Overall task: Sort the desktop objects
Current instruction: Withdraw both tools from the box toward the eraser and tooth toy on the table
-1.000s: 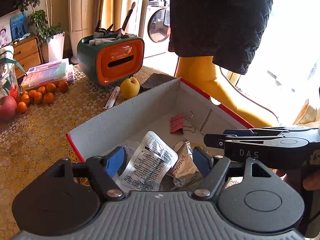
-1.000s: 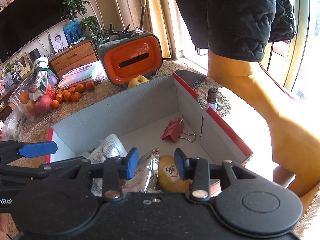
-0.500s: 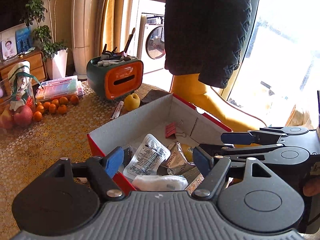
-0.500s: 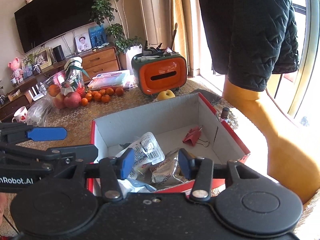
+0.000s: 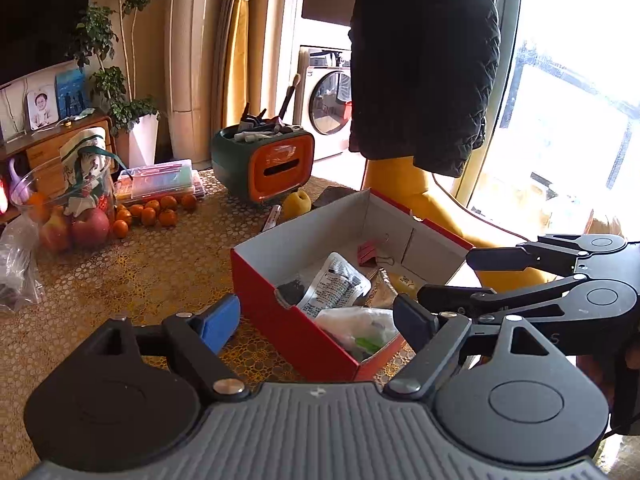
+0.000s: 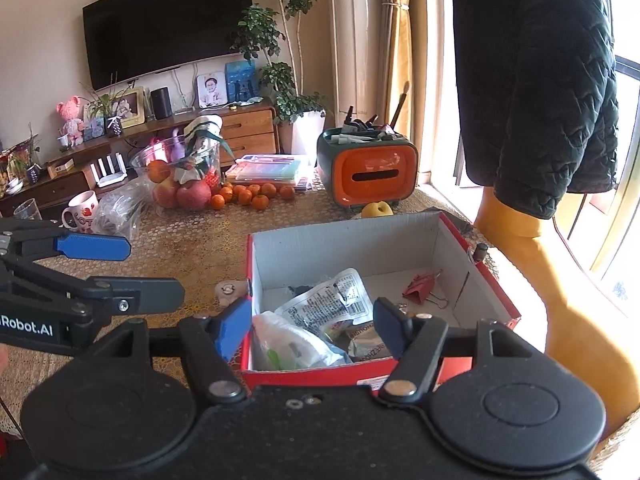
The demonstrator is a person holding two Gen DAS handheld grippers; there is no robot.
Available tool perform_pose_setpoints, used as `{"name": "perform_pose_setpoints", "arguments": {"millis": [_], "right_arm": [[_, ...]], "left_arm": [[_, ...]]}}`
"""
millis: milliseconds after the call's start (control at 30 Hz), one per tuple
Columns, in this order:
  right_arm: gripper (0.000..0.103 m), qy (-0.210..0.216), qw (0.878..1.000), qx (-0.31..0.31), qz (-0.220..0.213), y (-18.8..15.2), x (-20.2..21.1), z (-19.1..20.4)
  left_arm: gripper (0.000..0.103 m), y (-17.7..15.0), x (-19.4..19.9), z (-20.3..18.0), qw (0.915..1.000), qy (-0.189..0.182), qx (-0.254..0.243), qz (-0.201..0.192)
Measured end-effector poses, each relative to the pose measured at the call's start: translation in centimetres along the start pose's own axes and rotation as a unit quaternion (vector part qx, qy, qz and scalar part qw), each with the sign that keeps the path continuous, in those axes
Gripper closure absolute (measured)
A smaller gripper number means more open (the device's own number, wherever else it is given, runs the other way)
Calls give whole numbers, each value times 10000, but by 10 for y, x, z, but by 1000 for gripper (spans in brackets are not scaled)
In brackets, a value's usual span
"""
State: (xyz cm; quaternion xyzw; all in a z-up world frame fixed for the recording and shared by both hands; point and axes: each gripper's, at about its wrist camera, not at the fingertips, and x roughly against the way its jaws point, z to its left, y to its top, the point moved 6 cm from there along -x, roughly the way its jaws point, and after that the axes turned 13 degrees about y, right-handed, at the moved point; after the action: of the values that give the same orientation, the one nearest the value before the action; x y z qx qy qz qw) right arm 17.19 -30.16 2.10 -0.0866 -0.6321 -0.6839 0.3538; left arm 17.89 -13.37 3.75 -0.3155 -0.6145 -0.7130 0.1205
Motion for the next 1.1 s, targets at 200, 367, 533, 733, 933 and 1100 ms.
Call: {"name": "perform_pose_setpoints", "arguments": {"millis": [200, 367, 533, 733, 933, 1100], "right_arm": [[24, 194, 9996, 192, 53, -11, -9, 21], [21, 311, 9991, 237, 158, -14, -22, 35], [21, 430, 9986, 208, 229, -10, -41, 50], [21, 593, 9971, 299, 360, -6, -74, 71], [21, 632, 9958, 315, 578, -7, -115, 84], [23, 606, 9945, 271, 805, -11, -151, 87]], "left_arm": [[3, -28, 8, 23, 9998, 217, -7, -34], [0, -48, 3, 37, 9995, 275, 168, 37], [0, -64, -15, 54, 9984, 321, 421, 179], [0, -81, -39, 67, 9983, 404, 310, 277], [0, -99, -67, 80, 9983, 465, 186, 309], [0, -110, -90, 89, 9985, 424, 151, 306]]}}
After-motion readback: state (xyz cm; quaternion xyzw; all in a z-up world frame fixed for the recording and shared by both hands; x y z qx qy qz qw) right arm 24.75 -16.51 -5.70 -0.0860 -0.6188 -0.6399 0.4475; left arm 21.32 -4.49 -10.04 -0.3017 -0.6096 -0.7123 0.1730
